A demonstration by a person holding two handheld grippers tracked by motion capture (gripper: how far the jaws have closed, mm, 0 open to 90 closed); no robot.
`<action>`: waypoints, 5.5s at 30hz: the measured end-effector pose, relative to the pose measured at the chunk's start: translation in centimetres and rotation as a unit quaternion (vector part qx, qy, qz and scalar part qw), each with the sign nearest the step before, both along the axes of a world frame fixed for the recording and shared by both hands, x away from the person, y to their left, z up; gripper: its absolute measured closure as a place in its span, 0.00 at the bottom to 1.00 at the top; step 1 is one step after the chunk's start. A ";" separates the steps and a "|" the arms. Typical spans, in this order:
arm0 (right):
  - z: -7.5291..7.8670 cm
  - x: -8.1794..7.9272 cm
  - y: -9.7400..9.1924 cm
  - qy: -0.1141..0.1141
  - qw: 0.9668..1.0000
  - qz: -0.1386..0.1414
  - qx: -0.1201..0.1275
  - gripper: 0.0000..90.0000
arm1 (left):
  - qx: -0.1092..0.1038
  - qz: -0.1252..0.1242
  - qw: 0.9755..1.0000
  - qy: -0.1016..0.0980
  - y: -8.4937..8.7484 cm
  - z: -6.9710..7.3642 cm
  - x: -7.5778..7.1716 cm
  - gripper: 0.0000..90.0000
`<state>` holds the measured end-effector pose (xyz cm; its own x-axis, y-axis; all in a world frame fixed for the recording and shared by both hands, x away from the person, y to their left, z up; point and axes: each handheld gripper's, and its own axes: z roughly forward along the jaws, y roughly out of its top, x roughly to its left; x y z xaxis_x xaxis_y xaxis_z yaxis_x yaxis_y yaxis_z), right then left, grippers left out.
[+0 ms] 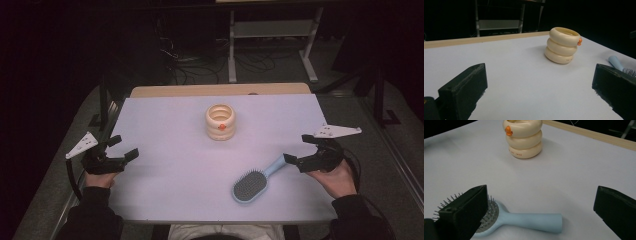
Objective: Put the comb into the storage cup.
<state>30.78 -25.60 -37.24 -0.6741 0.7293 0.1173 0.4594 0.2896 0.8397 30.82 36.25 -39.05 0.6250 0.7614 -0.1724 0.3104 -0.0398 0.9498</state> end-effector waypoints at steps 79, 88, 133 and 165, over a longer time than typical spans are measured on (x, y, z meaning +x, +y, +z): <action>-1.6 8.3 5.4 0.090 0.988 0.059 -0.114 0.24 | -0.001 -0.001 1.000 -0.001 0.0 -0.1 0.1 0.00; -2.1 8.5 5.4 0.101 0.985 0.079 -0.115 0.48 | -0.003 0.001 1.000 -0.001 0.1 -0.1 0.1 0.00; -5.3 7.5 4.2 0.153 0.967 0.078 -0.188 0.98 | 0.001 -0.002 1.000 0.002 0.0 -0.2 0.2 0.00; -5.2 3.8 1.5 0.147 0.966 0.100 -0.189 0.98 | 0.002 -0.003 1.000 0.009 -0.1 -0.3 0.3 0.00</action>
<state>34.53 -24.11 -42.42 -0.7833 0.6169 0.0764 0.5659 0.6570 0.4981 31.07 36.14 -39.39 0.6261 0.7585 -0.1807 0.3279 -0.0459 0.9436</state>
